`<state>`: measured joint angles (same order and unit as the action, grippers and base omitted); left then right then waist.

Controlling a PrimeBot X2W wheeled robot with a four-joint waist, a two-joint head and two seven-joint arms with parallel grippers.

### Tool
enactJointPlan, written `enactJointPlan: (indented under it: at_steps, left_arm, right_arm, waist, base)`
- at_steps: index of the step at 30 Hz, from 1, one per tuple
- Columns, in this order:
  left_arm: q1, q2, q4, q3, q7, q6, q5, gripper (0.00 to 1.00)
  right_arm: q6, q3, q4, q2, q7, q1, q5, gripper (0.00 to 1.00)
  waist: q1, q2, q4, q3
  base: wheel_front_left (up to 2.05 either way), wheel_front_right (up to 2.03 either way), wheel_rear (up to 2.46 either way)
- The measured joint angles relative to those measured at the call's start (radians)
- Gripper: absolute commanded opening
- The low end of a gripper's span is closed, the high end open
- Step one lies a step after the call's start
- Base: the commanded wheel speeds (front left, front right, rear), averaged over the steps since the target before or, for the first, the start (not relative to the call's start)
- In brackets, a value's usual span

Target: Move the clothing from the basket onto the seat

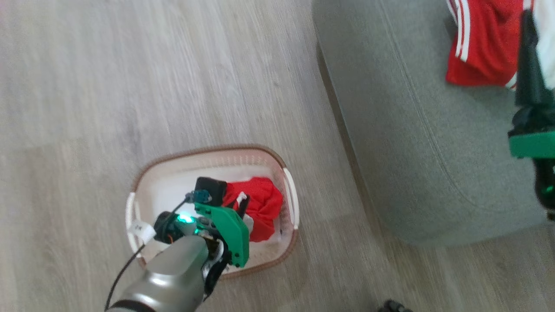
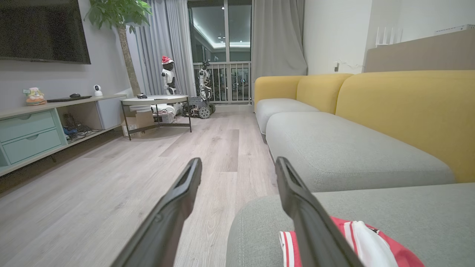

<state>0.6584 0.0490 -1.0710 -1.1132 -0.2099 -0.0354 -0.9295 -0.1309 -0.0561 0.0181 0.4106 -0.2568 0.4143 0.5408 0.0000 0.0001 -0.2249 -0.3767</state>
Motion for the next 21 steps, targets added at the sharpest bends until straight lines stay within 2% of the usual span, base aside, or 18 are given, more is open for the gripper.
enactJointPlan:
  at_steps: [8,14,21]
  left_arm:
    - [-0.031,-0.001,0.065,0.001,-0.038,0.0,0.003,0.0]
    - [-0.039,0.008,0.22,0.122,-0.038,0.007,0.076,0.0]
    - [-0.083,0.048,0.392,0.175,-0.038,0.019,0.174,0.0]
  right_arm:
    - [0.0,-0.023,0.046,-0.016,0.0,-0.116,-0.024,1.0]
    - [0.0,-0.048,0.07,-0.035,0.0,-0.182,-0.034,1.0]
    - [0.0,-0.083,0.091,-0.076,0.0,-0.251,-0.048,1.0]
  waist:
    - [0.0,0.0,0.059,0.152]
    - [0.0,0.0,0.101,0.245]
    - [-0.0001,0.0,0.134,0.329]
  base:
    - [0.0,0.0,0.0]
    - [0.0,0.0,0.0]
    - [0.0,0.0,0.0]
